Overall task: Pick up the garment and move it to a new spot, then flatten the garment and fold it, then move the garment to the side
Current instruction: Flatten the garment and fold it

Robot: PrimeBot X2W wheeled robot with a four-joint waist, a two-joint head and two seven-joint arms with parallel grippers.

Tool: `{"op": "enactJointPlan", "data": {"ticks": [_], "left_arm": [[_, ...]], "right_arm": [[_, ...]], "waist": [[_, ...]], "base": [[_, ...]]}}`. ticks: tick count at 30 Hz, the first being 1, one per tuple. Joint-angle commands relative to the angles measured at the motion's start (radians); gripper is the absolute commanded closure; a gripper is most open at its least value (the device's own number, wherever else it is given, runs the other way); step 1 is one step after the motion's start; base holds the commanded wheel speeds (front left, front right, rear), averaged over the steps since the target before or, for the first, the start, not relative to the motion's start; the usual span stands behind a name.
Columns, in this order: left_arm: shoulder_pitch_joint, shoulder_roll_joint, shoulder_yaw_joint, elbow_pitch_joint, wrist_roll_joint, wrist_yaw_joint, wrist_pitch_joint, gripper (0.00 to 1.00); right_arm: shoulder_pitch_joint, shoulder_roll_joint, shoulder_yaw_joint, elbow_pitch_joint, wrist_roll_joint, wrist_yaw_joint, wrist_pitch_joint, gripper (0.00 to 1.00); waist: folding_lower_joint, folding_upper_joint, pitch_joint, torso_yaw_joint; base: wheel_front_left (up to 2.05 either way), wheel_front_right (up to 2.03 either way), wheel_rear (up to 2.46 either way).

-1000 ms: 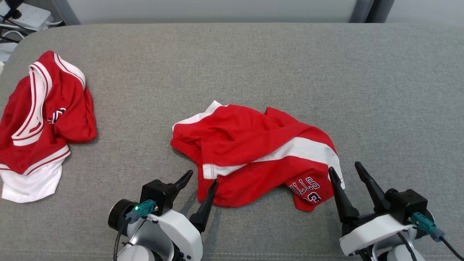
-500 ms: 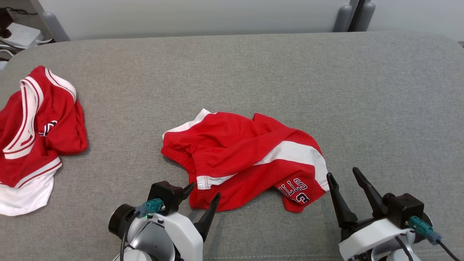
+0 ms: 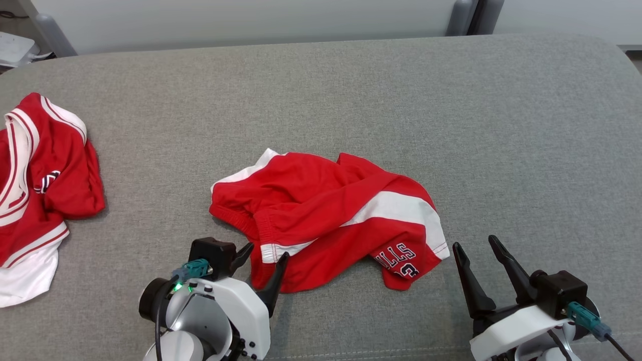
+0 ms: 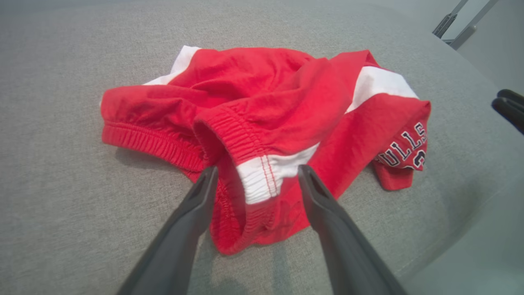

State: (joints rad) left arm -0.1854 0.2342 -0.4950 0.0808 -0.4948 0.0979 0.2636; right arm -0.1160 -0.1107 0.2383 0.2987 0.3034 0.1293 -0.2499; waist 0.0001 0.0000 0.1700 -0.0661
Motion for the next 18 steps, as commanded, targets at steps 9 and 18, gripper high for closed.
{"op": "enactJointPlan", "data": {"ticks": [9,18], "left_arm": [[-0.064,0.008,0.042,0.004,-0.016,0.001,-0.018,1.00],[-0.055,0.018,0.057,0.008,-0.029,0.006,-0.036,1.00]], "right_arm": [[-0.023,-0.013,0.023,-0.027,0.011,0.001,-0.012,0.00],[-0.017,-0.011,0.021,-0.013,0.023,0.001,-0.012,0.00]], "waist": [[0.0000,0.0000,0.010,-0.014],[0.0000,0.0000,-0.001,-0.007]], "base": [[0.00,0.00,0.00],[0.00,0.00,0.00]]}}
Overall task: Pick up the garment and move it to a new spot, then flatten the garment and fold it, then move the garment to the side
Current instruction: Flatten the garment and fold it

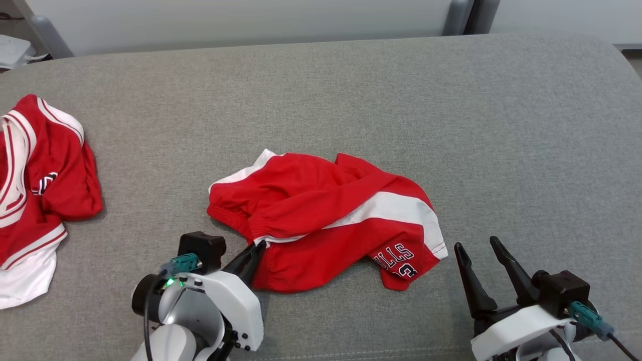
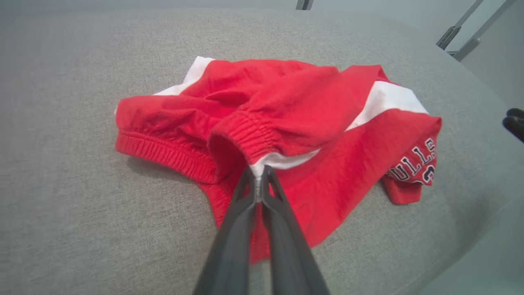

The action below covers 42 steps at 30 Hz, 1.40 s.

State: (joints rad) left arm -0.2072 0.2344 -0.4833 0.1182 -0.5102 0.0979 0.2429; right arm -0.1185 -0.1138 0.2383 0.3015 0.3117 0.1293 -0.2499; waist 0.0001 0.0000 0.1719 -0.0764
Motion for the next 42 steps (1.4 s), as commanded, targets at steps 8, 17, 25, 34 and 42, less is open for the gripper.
{"op": "enactJointPlan", "data": {"ticks": [8,17,25,34,42], "left_arm": [[0.005,0.064,0.090,-0.087,-0.020,0.035,-0.028,1.00],[0.019,0.088,0.104,-0.136,-0.019,0.056,-0.020,1.00],[0.018,0.089,0.098,-0.149,-0.017,0.063,-0.018,1.00],[0.020,0.097,0.096,-0.157,-0.017,0.070,-0.015,1.00],[0.020,0.086,0.136,-0.184,-0.069,0.049,-0.072,1.00]], "right_arm": [[-0.044,0.032,0.031,0.099,0.229,0.001,-0.012,0.00],[-0.134,0.051,0.093,0.222,0.382,0.001,-0.012,0.00],[-0.176,0.053,0.119,0.299,0.416,0.001,-0.012,0.00],[-0.201,0.044,0.123,0.330,0.395,0.001,-0.012,1.00],[-0.188,0.014,0.074,0.215,0.355,0.001,-0.012,1.00]], "waist": [[0.0000,0.0000,-0.005,0.030],[0.0000,0.0000,0.005,0.060],[0.0000,0.0000,0.010,0.081],[0.0000,0.0000,0.012,0.088],[0.0000,0.0000,-0.026,0.066]], "base": [[0.00,0.00,0.00],[0.00,0.00,0.00],[0.00,0.00,0.00],[0.00,0.00,0.00],[0.00,0.00,0.00]]}}
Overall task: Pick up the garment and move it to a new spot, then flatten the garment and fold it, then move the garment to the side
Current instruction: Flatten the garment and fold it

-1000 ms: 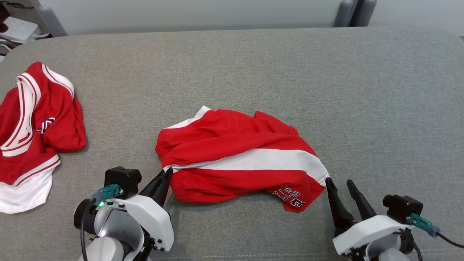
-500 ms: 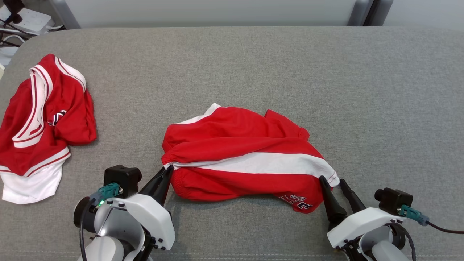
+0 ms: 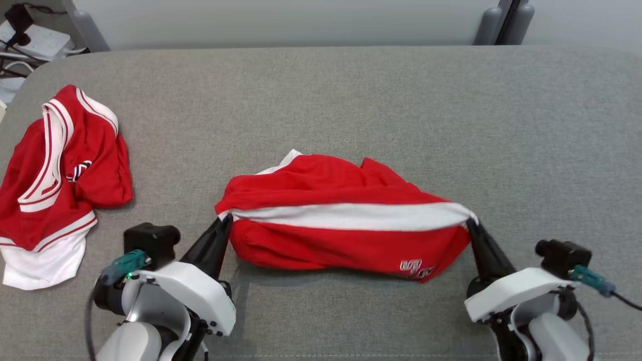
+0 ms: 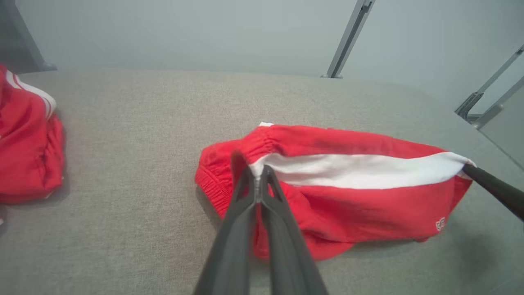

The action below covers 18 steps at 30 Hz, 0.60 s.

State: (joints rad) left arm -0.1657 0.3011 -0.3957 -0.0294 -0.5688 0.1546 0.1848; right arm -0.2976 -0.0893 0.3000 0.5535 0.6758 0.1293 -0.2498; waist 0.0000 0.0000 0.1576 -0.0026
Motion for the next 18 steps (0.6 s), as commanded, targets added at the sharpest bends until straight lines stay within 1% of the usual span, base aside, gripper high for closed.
{"op": "enactJointPlan", "data": {"ticks": [1,3,5,6,7,8,9,10,14,16,18], "left_arm": [[-0.035,0.010,0.072,-0.049,-0.054,-0.032,-0.029,1.00],[-0.059,0.001,0.098,-0.063,-0.109,-0.061,-0.031,1.00],[-0.083,-0.005,0.118,-0.083,-0.171,-0.089,-0.011,1.00],[-0.094,-0.009,0.127,-0.096,-0.205,-0.099,0.007,1.00],[-0.094,-0.009,0.127,-0.096,-0.205,-0.099,0.007,1.00],[-0.104,-0.009,0.133,-0.110,-0.237,-0.109,0.029,1.00],[-0.121,-0.012,0.148,-0.146,-0.303,-0.120,0.075,1.00],[-0.121,-0.012,0.148,-0.146,-0.303,-0.120,0.075,1.00],[-0.159,-0.022,0.182,-0.268,-0.454,-0.117,0.179,1.00],[-0.185,-0.029,0.196,-0.350,-0.528,-0.107,0.226,1.00],[-0.216,-0.041,0.210,-0.435,-0.601,-0.087,0.270,1.00]], "right_arm": [[-0.012,-0.030,0.001,-0.091,-0.016,0.001,-0.012,1.00],[-0.022,-0.058,0.010,-0.138,-0.010,0.001,-0.012,1.00],[-0.037,-0.096,0.024,-0.180,0.011,0.001,-0.012,1.00],[-0.046,-0.116,0.027,-0.199,0.025,0.001,-0.012,1.00],[-0.046,-0.116,0.027,-0.199,0.025,0.001,-0.012,1.00],[-0.054,-0.136,0.028,-0.220,0.038,0.001,-0.012,1.00],[-0.065,-0.178,0.035,-0.262,0.074,0.001,-0.012,1.00],[-0.065,-0.178,0.035,-0.262,0.074,0.001,-0.012,1.00],[-0.070,-0.297,0.042,-0.391,0.153,0.001,-0.006,1.00],[-0.062,-0.364,0.006,-0.478,0.182,0.001,0.005,1.00],[-0.048,-0.425,-0.066,-0.575,0.196,0.001,0.013,1.00]], "waist": [[0.0000,0.0000,-0.032,-0.016],[0.0000,0.0000,-0.057,-0.026],[0.0000,0.0000,-0.088,-0.038],[0.0000,0.0000,-0.103,-0.044],[0.0000,0.0000,-0.103,-0.044],[0.0000,0.0000,-0.119,-0.050],[0.0000,0.0000,-0.149,-0.061],[0.0000,0.0000,-0.149,-0.061],[0.0000,0.0000,-0.183,-0.078],[0.0000,0.0000,-0.192,-0.085],[0.0000,0.0000,-0.199,-0.090]], "base": [[0.00,0.00,0.00],[0.00,0.00,0.00],[0.00,0.00,0.00],[0.00,0.00,0.00],[0.00,0.00,0.00],[0.00,0.00,0.00],[0.00,0.00,0.00],[0.00,0.00,0.00],[0.00,0.00,0.00],[0.00,0.00,0.00],[0.00,0.00,0.00]]}}
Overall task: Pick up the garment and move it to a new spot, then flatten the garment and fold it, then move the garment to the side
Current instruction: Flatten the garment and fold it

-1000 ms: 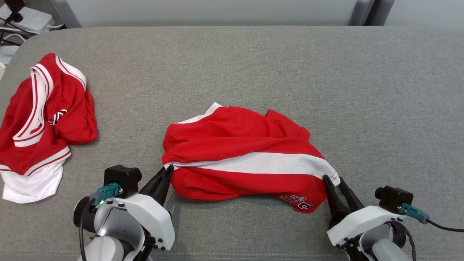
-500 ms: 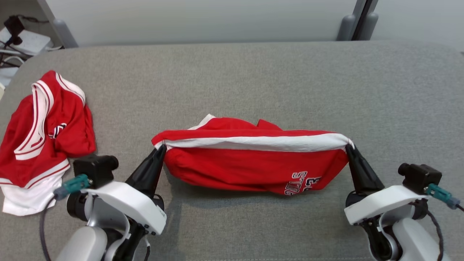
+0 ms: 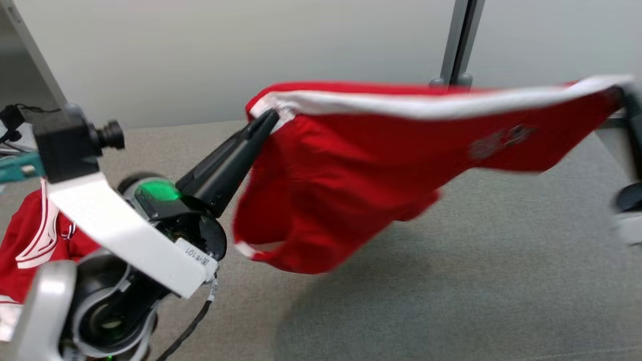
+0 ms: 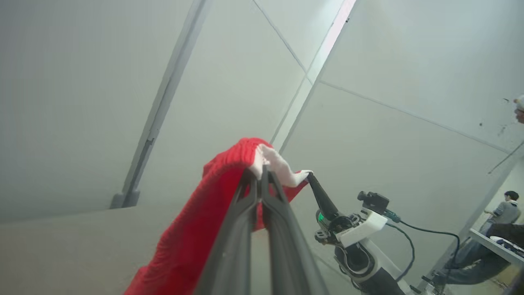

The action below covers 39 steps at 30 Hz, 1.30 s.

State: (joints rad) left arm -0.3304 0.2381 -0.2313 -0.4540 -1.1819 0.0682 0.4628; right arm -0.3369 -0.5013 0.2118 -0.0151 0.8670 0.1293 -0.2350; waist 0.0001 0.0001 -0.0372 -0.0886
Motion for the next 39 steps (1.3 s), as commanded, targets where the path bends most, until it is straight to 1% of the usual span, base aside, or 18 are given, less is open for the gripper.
{"op": "enactJointPlan", "data": {"ticks": [1,4,6,8,10,12,15,18,20,21,23,24,26,30,32,33,35,39], "left_arm": [[-0.071,0.031,0.048,-0.048,-0.002,0.005,0.014,1.00],[-0.116,0.060,0.042,-0.110,-0.016,0.024,0.072,1.00],[-0.138,0.078,0.030,-0.104,-0.006,0.038,0.101,1.00],[-0.157,0.091,0.013,-0.059,0.017,0.035,0.113,1.00],[-0.181,0.109,-0.013,0.023,0.079,-0.001,0.097,1.00],[-0.203,0.092,-0.050,0.139,0.122,-0.042,0.065,1.00],[-0.287,0.074,-0.094,0.355,0.233,-0.119,-0.031,1.00],[-0.464,0.059,-0.122,0.598,0.392,-0.167,-0.204,1.00],[-0.622,0.039,-0.125,0.740,0.491,-0.179,-0.365,1.00],[-0.690,0.021,-0.124,0.799,0.513,-0.185,-0.445,1.00],[-0.793,-0.007,-0.135,0.896,0.519,-0.194,-0.561,1.00],[-0.824,-0.016,-0.160,0.933,0.513,-0.197,-0.589,1.00],[-0.844,-0.027,-0.251,0.955,0.447,-0.198,-0.606,1.00],[-0.776,0.040,-0.484,0.942,0.326,-0.198,-0.629,1.00],[-0.723,0.080,-0.606,0.995,0.292,-0.199,-0.680,1.00],[-0.723,0.080,-0.606,0.995,0.292,-0.199,-0.680,1.00],[-0.688,0.082,-0.655,1.059,0.269,-0.199,-0.703,1.00],[-0.627,0.072,-0.695,1.176,0.242,-0.199,-0.722,1.00]], "right_arm": [[0.000,-0.035,-0.026,-0.053,0.006,0.001,0.003,1.00],[0.020,-0.062,-0.168,-0.164,-0.010,0.001,0.039,1.00],[0.024,-0.055,-0.217,-0.204,-0.036,0.001,0.088,1.00],[0.005,-0.031,-0.215,-0.198,-0.056,0.001,0.138,1.00],[-0.048,-0.002,-0.167,-0.145,-0.076,0.001,0.179,1.00],[-0.139,0.044,-0.107,-0.033,-0.076,0.001,0.206,1.00],[-0.335,0.120,-0.034,0.213,-0.130,0.001,0.189,1.00],[-0.562,0.190,0.041,0.468,-0.188,0.001,0.117,1.00],[-0.715,0.194,0.051,0.594,-0.258,0.001,0.022,1.00],[-0.780,0.194,0.050,0.641,-0.293,0.001,-0.005,1.00],[-0.869,0.194,0.062,0.703,-0.342,0.001,-0.023,1.00],[-0.893,0.191,0.077,0.723,-0.355,0.001,-0.025,1.00],[-0.899,0.190,0.118,0.733,-0.367,0.001,-0.026,1.00],[-0.803,0.188,0.235,0.757,-0.345,0.001,-0.026,1.00],[-0.720,0.187,0.293,0.779,-0.317,0.001,-0.027,1.00],[-0.720,0.187,0.293,0.779,-0.317,0.001,-0.027,1.00],[-0.666,0.193,0.319,0.784,-0.312,0.001,-0.027,1.00],[-0.559,0.214,0.374,0.792,-0.302,0.001,-0.027,1.00]], "waist": [[0.0000,-0.0001,-0.005,-0.007],[0.0000,-0.0001,-0.001,-0.013],[0.0000,-0.0001,0.010,-0.016],[0.0000,-0.0001,0.029,-0.017],[0.0000,-0.0001,0.050,-0.018],[0.0000,-0.0001,0.077,-0.015],[0.0000,-0.0001,0.119,-0.013],[0.0000,-0.0001,0.142,-0.011],[0.0000,-0.0001,0.165,-0.007],[0.0000,-0.0001,0.174,-0.007],[0.0000,-0.0001,0.195,-0.010],[0.0000,-0.0001,0.207,-0.012],[0.0000,-0.0001,0.233,-0.020],[0.0000,-0.0001,0.296,-0.041],[0.0000,-0.0001,0.353,-0.053],[0.0000,-0.0001,0.353,-0.053],[0.0000,-0.0001,0.389,-0.065],[0.0000,-0.0001,0.450,-0.088]], "base": [[0.00,0.00,0.00],[0.00,0.00,0.00],[0.00,0.00,0.00],[0.00,0.00,0.00],[0.00,0.00,0.00],[0.00,0.00,0.00],[0.00,0.00,0.00],[0.00,0.00,0.00],[0.00,0.00,0.00],[0.00,0.00,0.00],[0.00,0.00,0.00],[0.00,0.00,0.00],[0.00,0.00,0.00],[0.00,0.00,0.00],[0.00,0.00,0.00],[0.00,0.00,0.00],[0.00,0.00,0.00],[0.00,0.00,0.00]]}}
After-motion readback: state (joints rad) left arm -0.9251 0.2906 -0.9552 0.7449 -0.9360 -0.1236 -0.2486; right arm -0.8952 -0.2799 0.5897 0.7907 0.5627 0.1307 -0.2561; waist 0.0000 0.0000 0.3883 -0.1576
